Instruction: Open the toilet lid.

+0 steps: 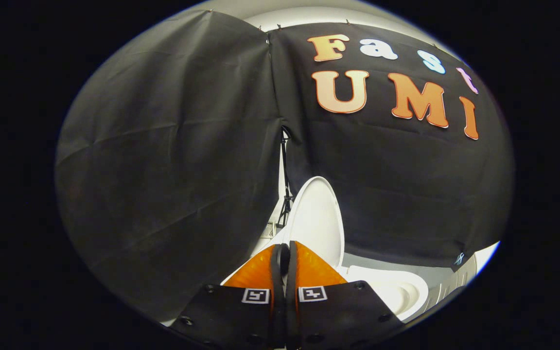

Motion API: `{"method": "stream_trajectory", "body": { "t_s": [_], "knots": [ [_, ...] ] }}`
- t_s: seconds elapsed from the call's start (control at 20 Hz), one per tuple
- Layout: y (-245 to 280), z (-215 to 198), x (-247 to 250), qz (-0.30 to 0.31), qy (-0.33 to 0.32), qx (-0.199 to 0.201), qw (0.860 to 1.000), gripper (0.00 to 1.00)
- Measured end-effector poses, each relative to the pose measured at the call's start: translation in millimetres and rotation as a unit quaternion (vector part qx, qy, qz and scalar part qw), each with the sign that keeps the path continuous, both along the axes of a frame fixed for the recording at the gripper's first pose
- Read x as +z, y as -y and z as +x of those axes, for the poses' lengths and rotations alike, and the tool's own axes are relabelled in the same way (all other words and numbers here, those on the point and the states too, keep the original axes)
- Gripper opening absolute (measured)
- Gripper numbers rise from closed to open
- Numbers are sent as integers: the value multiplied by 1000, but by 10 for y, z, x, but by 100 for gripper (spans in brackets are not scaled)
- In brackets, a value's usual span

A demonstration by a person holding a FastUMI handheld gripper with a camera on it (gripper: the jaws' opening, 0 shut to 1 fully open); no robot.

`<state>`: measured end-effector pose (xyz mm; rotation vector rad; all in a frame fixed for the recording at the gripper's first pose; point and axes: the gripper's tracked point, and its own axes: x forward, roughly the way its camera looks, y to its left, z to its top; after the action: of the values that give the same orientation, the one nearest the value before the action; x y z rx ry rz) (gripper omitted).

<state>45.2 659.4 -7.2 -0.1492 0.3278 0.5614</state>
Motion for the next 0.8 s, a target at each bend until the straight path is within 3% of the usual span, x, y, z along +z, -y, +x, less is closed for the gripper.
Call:
{"method": "stream_trajectory", "body": {
  "t_s": [0.35,0.45,0.55,0.65,0.8],
  "knots": [
    [3,-71,-50,6,-20,10,1000,39],
    [70,-31,76,0,8,15,1000,60],
    [107,-96,275,19,26,25,999,73],
    [215,-112,476,41,36,26,998,83],
    [483,-72,801,61,49,20,997,89]
  ]
}}
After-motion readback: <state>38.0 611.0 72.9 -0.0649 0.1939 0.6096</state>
